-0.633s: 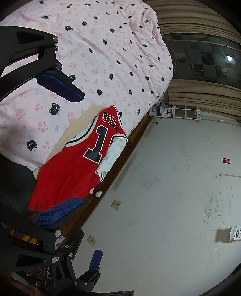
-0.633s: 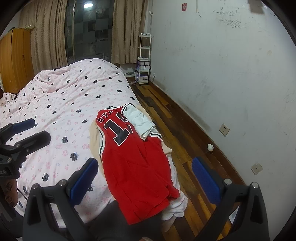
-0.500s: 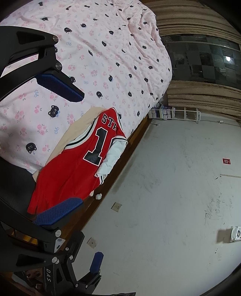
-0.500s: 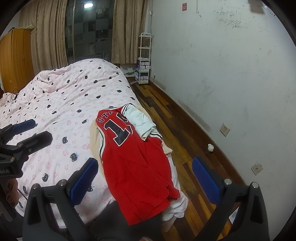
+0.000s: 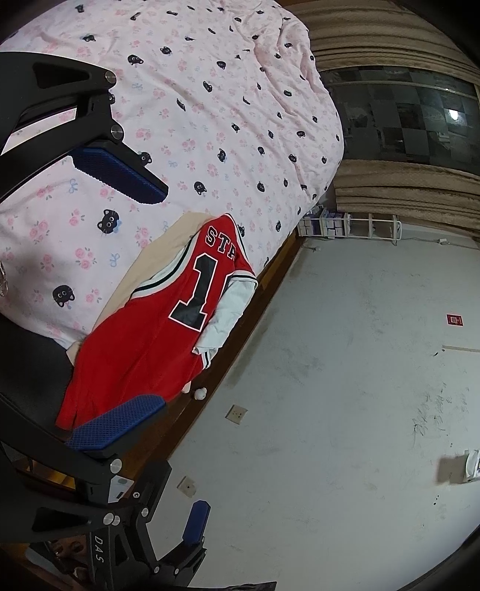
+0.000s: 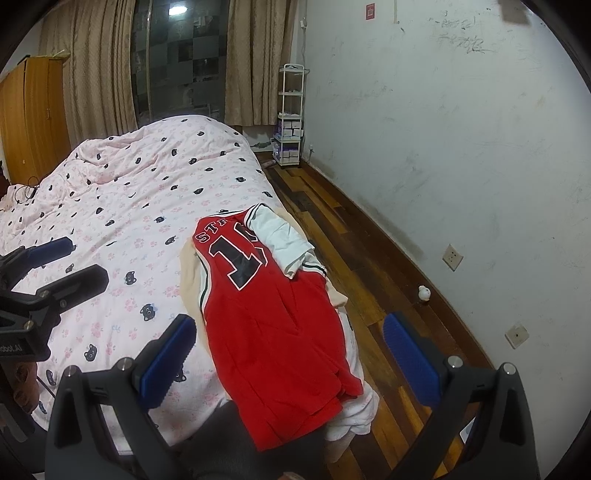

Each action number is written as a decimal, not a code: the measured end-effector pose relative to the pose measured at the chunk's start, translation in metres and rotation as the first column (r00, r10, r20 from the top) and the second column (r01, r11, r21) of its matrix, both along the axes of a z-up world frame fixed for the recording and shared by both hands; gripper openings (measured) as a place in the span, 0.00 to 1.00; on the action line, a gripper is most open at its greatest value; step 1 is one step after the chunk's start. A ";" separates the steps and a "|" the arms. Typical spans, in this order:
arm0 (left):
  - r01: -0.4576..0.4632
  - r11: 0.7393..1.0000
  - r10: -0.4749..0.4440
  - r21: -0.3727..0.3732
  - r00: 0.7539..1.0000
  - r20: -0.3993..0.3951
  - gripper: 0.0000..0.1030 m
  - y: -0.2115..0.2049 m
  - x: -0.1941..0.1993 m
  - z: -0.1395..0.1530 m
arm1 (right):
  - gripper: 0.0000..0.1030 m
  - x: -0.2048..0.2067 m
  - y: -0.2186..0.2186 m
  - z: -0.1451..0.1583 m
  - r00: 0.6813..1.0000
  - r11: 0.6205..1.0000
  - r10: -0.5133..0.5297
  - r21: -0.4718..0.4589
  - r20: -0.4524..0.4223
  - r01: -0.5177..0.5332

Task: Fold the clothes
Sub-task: 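Move both tools toward the red jersey lying on the bed, then grasp the white shirt hem under the jersey with the right tool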

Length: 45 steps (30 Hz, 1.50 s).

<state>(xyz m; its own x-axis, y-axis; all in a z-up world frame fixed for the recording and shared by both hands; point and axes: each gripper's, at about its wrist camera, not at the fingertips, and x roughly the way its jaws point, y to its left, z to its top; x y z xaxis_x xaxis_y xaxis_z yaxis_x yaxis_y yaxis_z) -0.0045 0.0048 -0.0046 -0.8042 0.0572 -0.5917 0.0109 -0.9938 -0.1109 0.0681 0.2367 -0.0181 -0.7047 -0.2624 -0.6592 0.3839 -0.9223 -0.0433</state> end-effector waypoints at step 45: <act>-0.046 0.999 0.045 0.007 0.994 0.100 1.00 -0.025 -0.083 -0.055 | 0.79 -0.140 -0.047 -0.081 0.992 0.996 0.090 0.017 0.093 -0.092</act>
